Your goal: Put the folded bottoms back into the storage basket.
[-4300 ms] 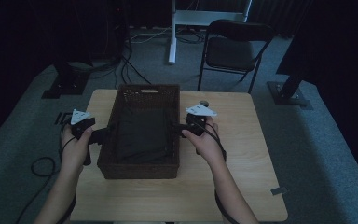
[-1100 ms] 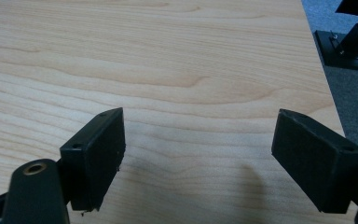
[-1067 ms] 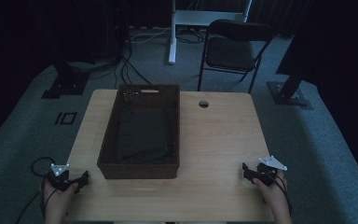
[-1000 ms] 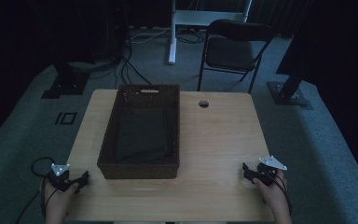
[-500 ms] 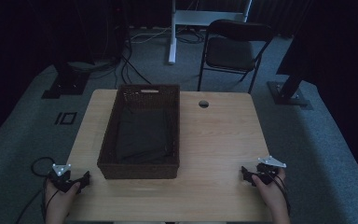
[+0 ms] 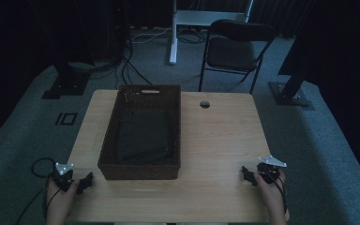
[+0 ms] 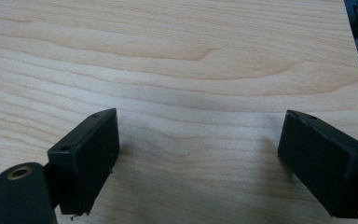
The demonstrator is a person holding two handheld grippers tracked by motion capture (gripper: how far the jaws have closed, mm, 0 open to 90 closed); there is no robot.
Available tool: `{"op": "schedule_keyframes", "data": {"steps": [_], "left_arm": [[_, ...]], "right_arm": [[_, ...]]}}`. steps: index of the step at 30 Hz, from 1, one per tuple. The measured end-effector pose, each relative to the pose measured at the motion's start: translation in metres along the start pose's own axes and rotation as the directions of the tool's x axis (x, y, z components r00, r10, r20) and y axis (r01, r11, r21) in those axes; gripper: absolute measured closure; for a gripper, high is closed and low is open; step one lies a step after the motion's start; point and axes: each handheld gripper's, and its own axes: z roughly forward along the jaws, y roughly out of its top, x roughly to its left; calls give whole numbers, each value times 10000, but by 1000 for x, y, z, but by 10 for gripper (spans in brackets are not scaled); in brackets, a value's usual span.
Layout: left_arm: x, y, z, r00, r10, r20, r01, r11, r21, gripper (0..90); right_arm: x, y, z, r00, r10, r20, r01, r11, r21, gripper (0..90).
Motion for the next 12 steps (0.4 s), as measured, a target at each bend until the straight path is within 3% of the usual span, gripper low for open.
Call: {"op": "schedule_keyframes", "data": {"steps": [12], "left_arm": [[0, 0, 0, 10000, 39, 44, -39, 10000, 25, 29]], "right_arm": [[0, 1, 1, 9999, -136, -103, 136, 9999, 25, 108]]}}
